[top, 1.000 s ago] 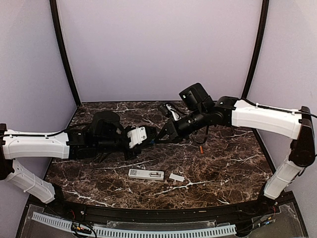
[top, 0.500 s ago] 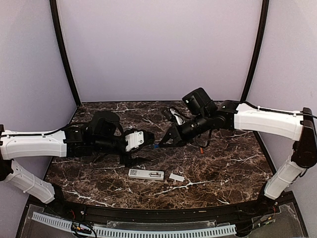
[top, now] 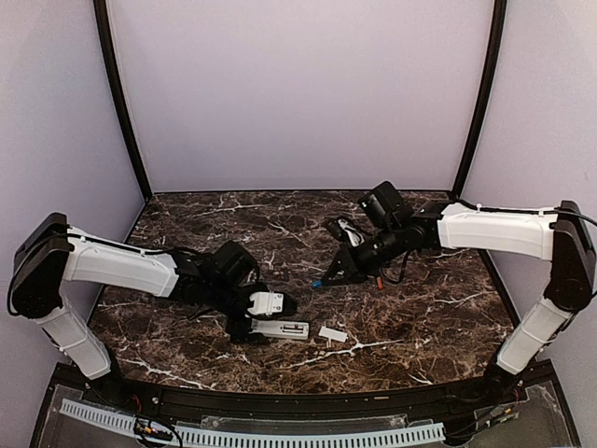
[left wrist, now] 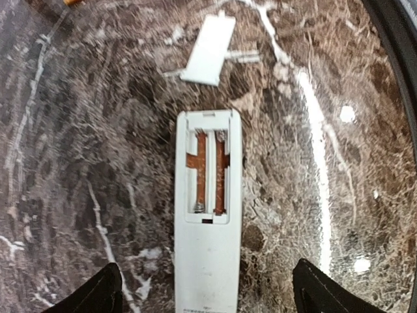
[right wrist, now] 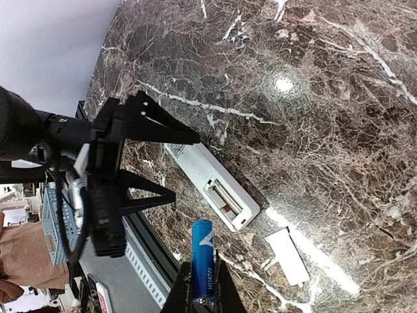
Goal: Load the batteries into the remote control
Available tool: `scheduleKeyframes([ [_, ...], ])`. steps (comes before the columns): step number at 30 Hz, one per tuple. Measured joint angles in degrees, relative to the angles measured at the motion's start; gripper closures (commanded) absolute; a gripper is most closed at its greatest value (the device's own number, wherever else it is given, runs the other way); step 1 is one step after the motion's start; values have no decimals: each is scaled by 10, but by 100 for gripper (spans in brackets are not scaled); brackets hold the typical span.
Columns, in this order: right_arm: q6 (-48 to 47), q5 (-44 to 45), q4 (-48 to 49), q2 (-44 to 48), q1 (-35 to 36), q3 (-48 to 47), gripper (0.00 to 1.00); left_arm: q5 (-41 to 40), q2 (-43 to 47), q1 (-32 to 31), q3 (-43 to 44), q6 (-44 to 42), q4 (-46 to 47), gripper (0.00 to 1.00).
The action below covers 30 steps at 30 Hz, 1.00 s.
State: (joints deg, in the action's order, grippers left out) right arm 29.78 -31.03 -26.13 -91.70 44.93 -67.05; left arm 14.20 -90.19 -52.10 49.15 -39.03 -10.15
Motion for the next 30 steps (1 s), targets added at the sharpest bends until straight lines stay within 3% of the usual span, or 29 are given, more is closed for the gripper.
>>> scheduleKeyframes([
  [6,-24,-25,11,-16,-13,9,100,-9,-72,5,17,-11,-3,16],
  [11,-37,-40,17,-20,-20,20,100,-20,-87,5,40,-14,-9,39],
  [20,-47,-42,19,-20,-37,31,100,-16,-85,-8,41,-4,-37,71],
  [25,-57,-42,4,-20,-42,30,100,-57,-82,-33,42,51,-42,74],
  [30,-70,-42,-26,-21,-43,16,100,-104,-80,-71,47,136,-54,84],
])
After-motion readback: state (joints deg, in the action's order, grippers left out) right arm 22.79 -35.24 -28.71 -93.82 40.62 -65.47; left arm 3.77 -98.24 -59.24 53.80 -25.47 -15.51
